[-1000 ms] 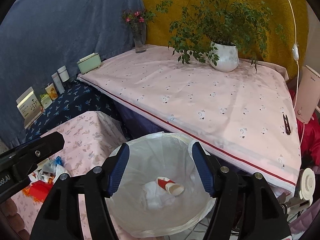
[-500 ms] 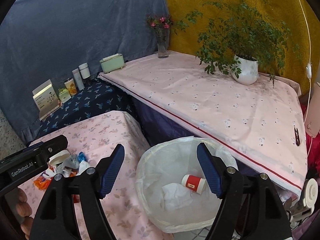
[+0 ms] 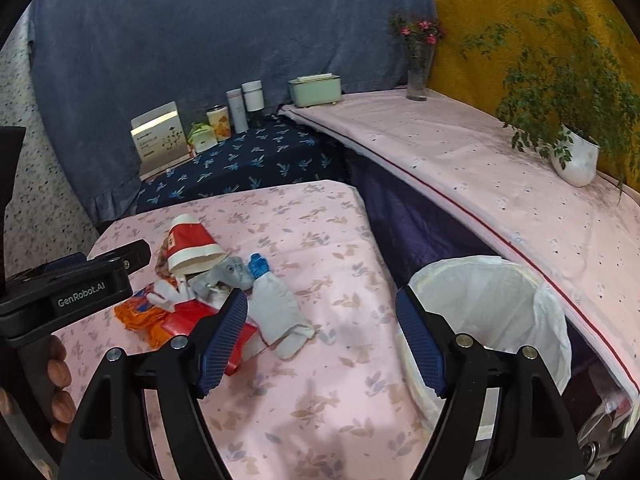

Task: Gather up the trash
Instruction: 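Move both tools back over the trash pile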

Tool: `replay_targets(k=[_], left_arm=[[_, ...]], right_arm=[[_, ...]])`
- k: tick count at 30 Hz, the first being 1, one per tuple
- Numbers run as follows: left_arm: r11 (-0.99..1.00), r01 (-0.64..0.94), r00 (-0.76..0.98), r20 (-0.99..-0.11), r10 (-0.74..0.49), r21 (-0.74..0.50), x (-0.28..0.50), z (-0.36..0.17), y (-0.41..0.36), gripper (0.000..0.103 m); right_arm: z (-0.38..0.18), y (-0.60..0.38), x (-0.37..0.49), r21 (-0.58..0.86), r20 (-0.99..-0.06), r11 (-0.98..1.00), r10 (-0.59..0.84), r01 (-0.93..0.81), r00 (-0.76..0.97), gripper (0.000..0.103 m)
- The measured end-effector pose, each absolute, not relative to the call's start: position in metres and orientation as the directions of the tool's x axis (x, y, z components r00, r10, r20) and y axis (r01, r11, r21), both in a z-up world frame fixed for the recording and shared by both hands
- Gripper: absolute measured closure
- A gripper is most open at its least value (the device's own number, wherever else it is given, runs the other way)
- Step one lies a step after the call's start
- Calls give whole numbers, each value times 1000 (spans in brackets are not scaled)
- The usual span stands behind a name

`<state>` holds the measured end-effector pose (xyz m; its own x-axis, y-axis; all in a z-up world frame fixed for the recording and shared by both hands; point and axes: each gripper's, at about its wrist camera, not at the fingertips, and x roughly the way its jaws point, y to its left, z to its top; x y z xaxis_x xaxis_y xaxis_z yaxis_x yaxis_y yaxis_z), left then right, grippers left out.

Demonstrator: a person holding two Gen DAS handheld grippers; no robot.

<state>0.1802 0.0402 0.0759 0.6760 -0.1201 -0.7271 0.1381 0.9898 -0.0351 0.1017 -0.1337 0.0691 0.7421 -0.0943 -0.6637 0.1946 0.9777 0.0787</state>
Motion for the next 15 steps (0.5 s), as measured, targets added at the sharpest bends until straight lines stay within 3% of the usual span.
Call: replay_targets(k=[15], left_arm=[[997,2,573,-816,-69,-83,198,21,123,11]], right_arm=[[17,-61,132,86,-745,995,28,55,666,30]])
